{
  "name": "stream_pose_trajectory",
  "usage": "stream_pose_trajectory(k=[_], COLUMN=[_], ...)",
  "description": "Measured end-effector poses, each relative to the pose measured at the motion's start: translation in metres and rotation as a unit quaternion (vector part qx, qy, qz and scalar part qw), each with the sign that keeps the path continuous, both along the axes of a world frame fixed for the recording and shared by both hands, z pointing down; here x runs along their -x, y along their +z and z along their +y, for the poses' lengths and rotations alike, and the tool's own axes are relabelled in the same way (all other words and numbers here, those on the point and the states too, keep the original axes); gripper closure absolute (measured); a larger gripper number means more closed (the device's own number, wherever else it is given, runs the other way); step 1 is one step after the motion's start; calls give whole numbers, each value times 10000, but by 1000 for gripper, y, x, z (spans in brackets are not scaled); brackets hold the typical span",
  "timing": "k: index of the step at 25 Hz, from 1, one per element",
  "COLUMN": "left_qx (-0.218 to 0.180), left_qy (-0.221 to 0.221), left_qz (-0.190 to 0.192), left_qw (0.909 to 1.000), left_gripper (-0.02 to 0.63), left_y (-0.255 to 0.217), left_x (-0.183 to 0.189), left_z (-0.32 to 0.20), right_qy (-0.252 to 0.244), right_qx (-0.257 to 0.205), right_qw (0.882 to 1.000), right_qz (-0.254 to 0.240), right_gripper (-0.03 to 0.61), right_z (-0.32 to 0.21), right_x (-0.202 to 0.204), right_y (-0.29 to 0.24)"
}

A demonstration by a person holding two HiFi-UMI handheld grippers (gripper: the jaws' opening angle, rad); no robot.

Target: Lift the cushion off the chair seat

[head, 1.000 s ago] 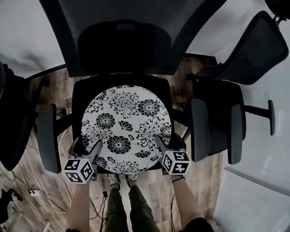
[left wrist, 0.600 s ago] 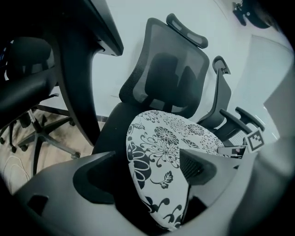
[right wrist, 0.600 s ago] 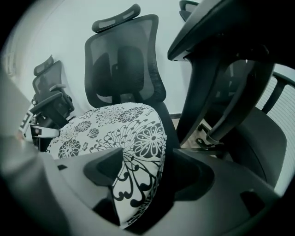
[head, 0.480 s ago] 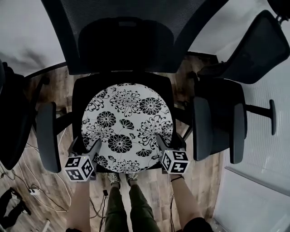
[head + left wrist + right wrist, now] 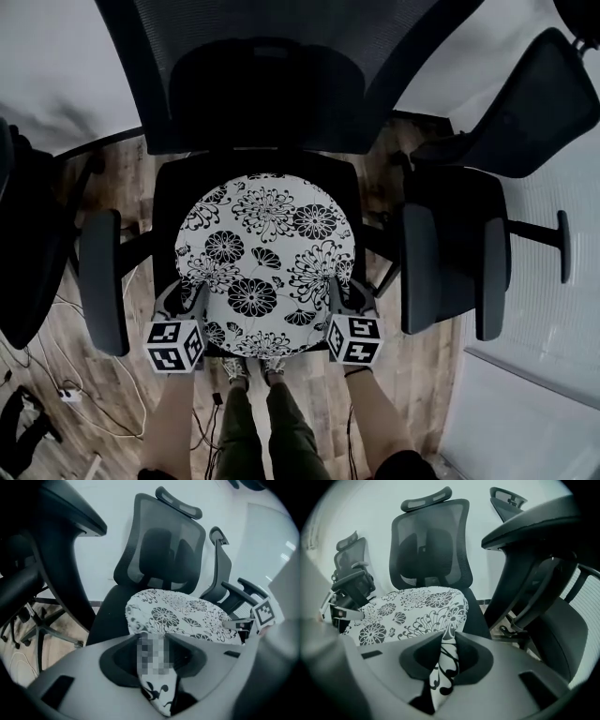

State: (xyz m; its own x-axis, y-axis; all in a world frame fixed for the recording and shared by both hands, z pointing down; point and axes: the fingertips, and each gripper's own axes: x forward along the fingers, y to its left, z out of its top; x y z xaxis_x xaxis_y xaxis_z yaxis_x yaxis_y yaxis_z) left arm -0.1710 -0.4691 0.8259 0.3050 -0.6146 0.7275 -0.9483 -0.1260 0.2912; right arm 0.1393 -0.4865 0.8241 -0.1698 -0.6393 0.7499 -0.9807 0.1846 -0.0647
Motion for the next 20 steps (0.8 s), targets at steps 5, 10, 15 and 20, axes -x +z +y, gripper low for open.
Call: stream_pose_trajectory(k=[5,10,15,20], left_qx=[-75,-193,-506,-913], left_qy=[-61,39,102,18], left_qz=[21,-49,-40,128], left_qw=[10000,9998,9987,9957], left_gripper=[581,594,595,595], left_y=[-6,-16,-43,-82], left_x=[3,-3,-6,-5], left_z=[-4,-5,-5,0], right_qy=[-140,-164,-304,-267], right_qx=[-38,-230,-559,-950], right_qw=[9999,9995,9977,9948], right_qz=[-23,-132,-233,-247], right_gripper=[534,541,545,545], right_z=[-1,-2,-2,5], right_x=[5,7,15,22], right_y=[-7,-20,-52,-95])
